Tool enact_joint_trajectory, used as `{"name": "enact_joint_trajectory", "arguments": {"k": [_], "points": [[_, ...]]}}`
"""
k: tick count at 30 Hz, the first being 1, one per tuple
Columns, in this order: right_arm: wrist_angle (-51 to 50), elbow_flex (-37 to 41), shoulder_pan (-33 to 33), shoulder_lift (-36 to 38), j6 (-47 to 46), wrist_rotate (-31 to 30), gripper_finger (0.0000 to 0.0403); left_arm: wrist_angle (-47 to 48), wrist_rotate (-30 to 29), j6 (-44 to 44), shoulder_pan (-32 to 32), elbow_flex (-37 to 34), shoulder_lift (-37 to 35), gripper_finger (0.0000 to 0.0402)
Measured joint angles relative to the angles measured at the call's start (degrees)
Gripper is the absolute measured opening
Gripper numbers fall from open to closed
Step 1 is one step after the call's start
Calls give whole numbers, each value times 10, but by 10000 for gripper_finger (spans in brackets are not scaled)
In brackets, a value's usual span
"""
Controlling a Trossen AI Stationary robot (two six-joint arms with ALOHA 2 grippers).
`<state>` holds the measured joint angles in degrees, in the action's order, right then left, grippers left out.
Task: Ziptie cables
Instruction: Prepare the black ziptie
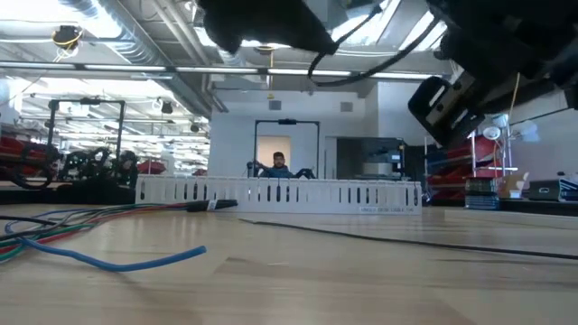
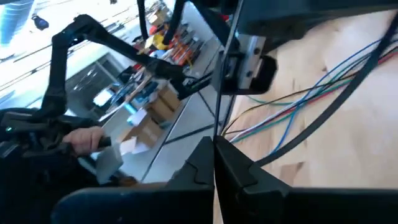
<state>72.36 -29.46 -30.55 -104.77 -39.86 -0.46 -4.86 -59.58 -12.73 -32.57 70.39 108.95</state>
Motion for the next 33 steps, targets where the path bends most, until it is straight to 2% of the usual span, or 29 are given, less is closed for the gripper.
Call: {"name": "enact_joint_trajectory", "arguments": {"k": [6,9,33], "points": [[0,1,7,0,-2,45,0,-32,-14,-52,-13,0,-1,0],[2,1,7,0,-3,48,0,-51,-20,-87,-18,0,-1,0],[13,1,15,0,-3,53,0,-49,-20,-85,-31,0,-1,0]]}}
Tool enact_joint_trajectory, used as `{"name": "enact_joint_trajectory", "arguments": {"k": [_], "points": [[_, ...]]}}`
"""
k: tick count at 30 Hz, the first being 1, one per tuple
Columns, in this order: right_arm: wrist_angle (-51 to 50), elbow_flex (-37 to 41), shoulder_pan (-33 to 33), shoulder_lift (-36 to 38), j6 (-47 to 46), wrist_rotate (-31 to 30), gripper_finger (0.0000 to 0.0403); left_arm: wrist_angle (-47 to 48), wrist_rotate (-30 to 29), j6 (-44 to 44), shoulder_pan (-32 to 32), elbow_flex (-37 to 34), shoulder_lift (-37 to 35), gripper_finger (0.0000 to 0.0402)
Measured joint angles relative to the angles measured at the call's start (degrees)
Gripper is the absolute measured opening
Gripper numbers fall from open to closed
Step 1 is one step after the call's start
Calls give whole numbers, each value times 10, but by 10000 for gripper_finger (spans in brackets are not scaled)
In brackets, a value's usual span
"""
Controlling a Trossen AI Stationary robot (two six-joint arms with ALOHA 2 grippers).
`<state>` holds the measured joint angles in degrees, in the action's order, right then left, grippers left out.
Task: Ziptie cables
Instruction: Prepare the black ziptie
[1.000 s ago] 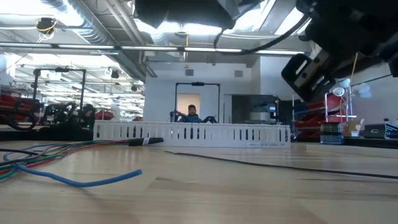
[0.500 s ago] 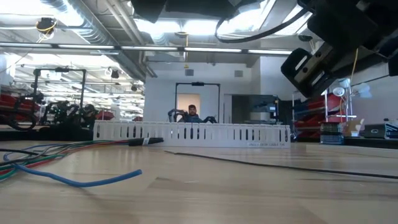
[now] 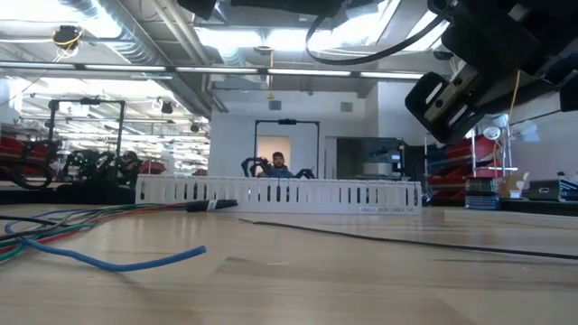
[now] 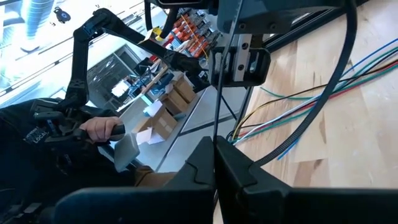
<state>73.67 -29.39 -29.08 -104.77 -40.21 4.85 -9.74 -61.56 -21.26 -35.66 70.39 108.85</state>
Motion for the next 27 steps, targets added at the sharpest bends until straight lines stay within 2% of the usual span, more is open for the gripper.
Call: {"name": "enact_joint_trajectory", "arguments": {"k": [12,17,27], "points": [[1,-2,10,0,-33,-4,0,0,6,-21,0,0,0,0],[48,-3,15,0,-48,18,0,0,8,-37,0,0,0,0],[76,-3,14,0,-157,43,0,-4,8,-85,2,0,0,0]]}}
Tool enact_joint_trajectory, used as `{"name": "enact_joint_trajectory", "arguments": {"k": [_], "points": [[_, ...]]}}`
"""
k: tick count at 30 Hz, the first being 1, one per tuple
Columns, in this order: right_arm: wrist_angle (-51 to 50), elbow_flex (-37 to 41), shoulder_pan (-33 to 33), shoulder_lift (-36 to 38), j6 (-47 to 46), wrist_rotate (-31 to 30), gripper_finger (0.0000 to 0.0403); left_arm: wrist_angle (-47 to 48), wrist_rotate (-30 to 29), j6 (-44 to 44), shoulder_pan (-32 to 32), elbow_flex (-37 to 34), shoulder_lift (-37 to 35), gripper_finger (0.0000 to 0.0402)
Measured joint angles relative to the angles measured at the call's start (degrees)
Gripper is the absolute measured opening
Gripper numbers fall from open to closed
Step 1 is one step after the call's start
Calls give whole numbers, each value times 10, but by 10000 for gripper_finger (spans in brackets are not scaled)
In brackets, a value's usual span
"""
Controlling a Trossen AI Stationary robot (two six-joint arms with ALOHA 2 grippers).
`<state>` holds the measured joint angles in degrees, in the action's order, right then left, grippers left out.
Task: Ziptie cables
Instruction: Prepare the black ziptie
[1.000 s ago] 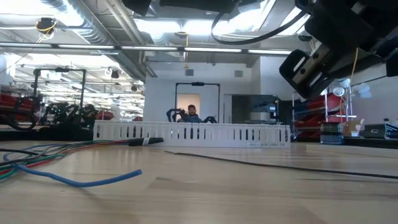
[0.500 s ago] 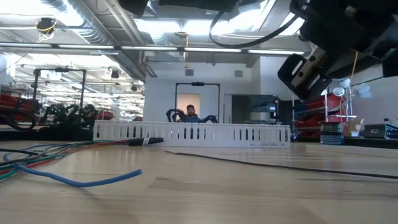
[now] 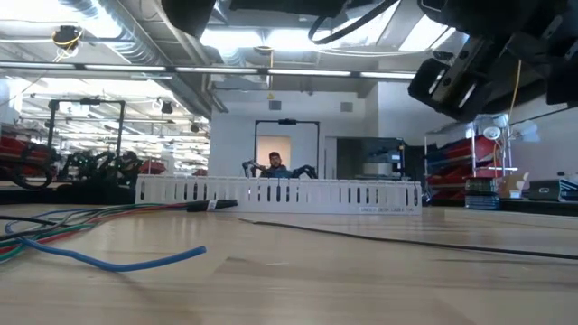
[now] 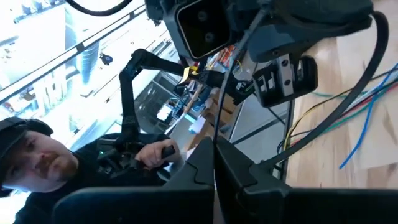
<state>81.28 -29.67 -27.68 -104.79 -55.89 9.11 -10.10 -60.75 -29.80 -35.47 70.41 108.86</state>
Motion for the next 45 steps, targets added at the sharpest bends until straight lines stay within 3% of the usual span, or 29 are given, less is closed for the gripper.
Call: {"name": "enact_joint_trajectory", "arguments": {"k": [13,22,28,39,45], "points": [[31,-1,3,0,-83,3,0,-52,-1,-143,7,1,3,0],[62,-1,6,0,-148,34,0,-46,-7,-167,10,1,3,0],[56,-1,41,0,-201,100,0,-75,-8,-211,2,1,3,0],[56,0,95,0,-312,278,0,-69,-21,-221,-3,0,4,0],[58,0,109,0,-347,327,0,-67,-22,-221,-4,0,4,0]]}}
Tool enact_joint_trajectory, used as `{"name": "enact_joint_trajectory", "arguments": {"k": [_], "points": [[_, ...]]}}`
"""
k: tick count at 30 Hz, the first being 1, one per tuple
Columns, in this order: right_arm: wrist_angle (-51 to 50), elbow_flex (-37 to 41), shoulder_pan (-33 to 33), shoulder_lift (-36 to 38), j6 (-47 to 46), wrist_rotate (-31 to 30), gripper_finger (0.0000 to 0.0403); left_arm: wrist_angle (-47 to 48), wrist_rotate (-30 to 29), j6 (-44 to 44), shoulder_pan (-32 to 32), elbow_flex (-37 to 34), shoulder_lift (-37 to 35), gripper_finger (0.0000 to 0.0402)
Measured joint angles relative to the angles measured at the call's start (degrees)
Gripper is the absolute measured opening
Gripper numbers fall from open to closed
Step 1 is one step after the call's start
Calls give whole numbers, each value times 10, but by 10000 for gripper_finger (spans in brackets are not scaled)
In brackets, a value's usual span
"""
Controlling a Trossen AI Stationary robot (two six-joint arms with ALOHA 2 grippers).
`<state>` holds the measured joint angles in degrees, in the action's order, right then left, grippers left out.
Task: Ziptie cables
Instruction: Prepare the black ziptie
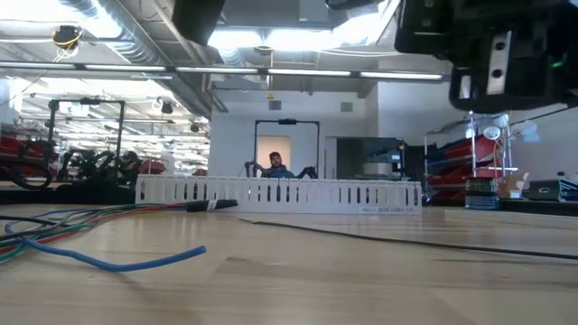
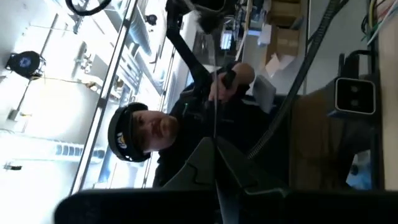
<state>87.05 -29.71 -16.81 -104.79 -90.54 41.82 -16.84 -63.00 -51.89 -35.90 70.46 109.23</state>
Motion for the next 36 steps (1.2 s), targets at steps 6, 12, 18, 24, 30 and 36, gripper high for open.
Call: {"name": "enact_joint_trajectory", "arguments": {"k": [6,12,18,24,30,36], "points": [[-1,0,56,0,39,-10,0,1,9,5,0,0,0,0],[-2,0,74,0,75,-24,0,9,10,11,3,0,0,0],[-7,0,47,0,49,27,0,54,0,57,15,0,0,0],[-65,0,57,0,89,30,0,73,31,82,37,-1,0,0],[-108,0,78,0,152,1,0,75,61,75,50,-1,0,0],[-96,0,69,5,115,30,0,96,50,70,53,-1,0,0]]}}
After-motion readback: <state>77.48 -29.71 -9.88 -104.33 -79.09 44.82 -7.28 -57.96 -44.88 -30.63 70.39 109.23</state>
